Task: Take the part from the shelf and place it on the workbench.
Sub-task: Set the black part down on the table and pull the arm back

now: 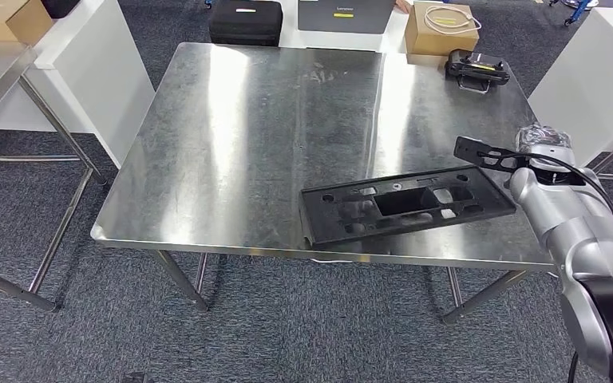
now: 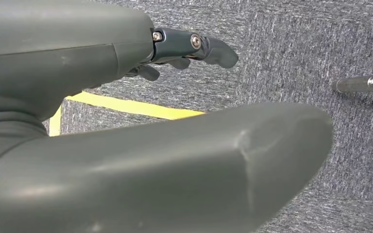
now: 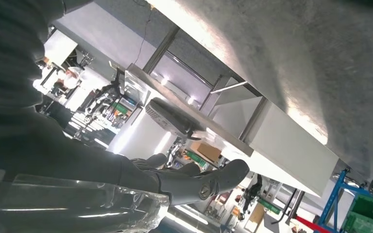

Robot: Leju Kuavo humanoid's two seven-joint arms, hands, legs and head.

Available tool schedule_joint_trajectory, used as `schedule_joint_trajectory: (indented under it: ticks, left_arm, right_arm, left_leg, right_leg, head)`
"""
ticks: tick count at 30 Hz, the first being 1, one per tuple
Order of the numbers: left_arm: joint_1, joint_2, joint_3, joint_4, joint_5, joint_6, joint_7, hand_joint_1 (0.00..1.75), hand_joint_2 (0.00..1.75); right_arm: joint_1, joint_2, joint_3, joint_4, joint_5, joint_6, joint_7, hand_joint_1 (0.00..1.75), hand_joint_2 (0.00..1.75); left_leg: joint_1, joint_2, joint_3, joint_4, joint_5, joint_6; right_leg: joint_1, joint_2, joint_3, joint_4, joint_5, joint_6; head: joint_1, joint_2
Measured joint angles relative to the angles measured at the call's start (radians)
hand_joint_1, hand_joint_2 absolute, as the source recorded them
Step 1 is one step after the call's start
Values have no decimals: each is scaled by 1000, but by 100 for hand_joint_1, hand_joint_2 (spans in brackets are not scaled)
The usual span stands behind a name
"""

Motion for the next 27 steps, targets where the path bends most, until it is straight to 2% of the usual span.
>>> schedule_joint_trajectory:
  ticks: [20,27]
  left_arm:
    - [3,-3,0,1,0,0,2,0,0]
    - [3,-7,0,1,-19,-10,11,0,0]
  right_arm:
    - [0,-2,-5,1,0,3,0,0,175]
    - [-2,-10,-11,5,28,70,73,0,175]
  left_leg:
    - [1,0,0,0,0,0]
    - [1,0,0,0,0,0]
  right_leg:
    - [1,0,0,0,0,0]
    - [1,0,0,0,0,0]
  head:
    - [0,0]
    - [0,0]
